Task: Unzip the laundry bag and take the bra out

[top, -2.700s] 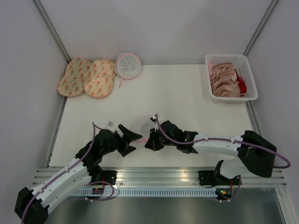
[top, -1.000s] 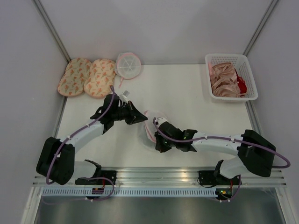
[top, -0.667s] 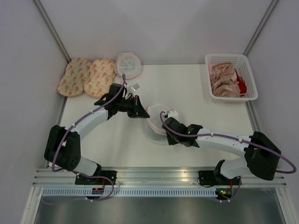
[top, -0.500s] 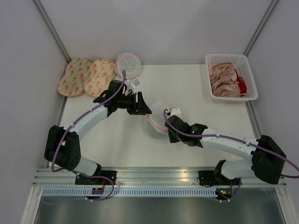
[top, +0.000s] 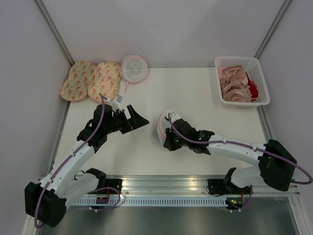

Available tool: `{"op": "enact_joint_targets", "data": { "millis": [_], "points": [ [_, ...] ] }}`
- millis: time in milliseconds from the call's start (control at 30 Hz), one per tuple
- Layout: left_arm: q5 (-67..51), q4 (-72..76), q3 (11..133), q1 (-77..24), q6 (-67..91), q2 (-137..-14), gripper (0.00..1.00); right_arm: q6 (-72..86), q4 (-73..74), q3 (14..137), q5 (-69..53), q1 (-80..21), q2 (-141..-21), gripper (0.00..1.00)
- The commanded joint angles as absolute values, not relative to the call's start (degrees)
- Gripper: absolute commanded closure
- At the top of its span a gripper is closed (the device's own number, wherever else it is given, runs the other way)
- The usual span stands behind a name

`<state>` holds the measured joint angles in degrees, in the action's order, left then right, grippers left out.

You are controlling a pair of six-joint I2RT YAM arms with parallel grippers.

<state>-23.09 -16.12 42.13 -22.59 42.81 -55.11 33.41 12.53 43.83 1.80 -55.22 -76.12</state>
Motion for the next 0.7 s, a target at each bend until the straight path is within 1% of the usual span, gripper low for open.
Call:
{"op": "enact_joint_targets", "data": {
  "millis": [0, 67, 133, 200, 433, 500, 667],
  "points": [
    [-27.06, -8.81, 34.49, -22.5, 54.91, -51.6, 0.0, 34.8, 0.64, 42.89, -10.18, -55.11, -77.95, 0.99],
    [-29.88, -2.41, 31.91, -22.59, 58.95, -50.45, 0.0, 34.89, -1.65, 42.8, -13.26, -55.2, -78.75, 1.0],
    [-30.84, -1.32, 31.11, -22.59, 58.89, -51.5, 0.0, 34.98, -3.51, 42.89, -15.02, -55.11, -79.89, 0.99],
    [-32.25, -0.36, 31.55, -22.68, 58.54, -54.56, 0.0, 34.98, -4.22, 43.07, -15.47, -55.11, -80.33, 1.0],
    [-35.41, 14.23, 29.79, -24.69, 58.28, -61.51, 0.0, 34.37, -5.27, 42.71, -18.01, -55.11, -79.98, 1.0],
    [-37.08, 14.51, 31.81, -26.44, 55.83, -65.19, 0.0, 34.02, -5.19, 42.63, -19.07, -55.2, -79.63, 0.99],
    [-40.25, 7.13, 40.67, -31.11, 42.21, -72.68, 0.0, 31.47, -4.04, 43.15, -21.44, -55.11, -79.37, 1.0]
  ]
}}
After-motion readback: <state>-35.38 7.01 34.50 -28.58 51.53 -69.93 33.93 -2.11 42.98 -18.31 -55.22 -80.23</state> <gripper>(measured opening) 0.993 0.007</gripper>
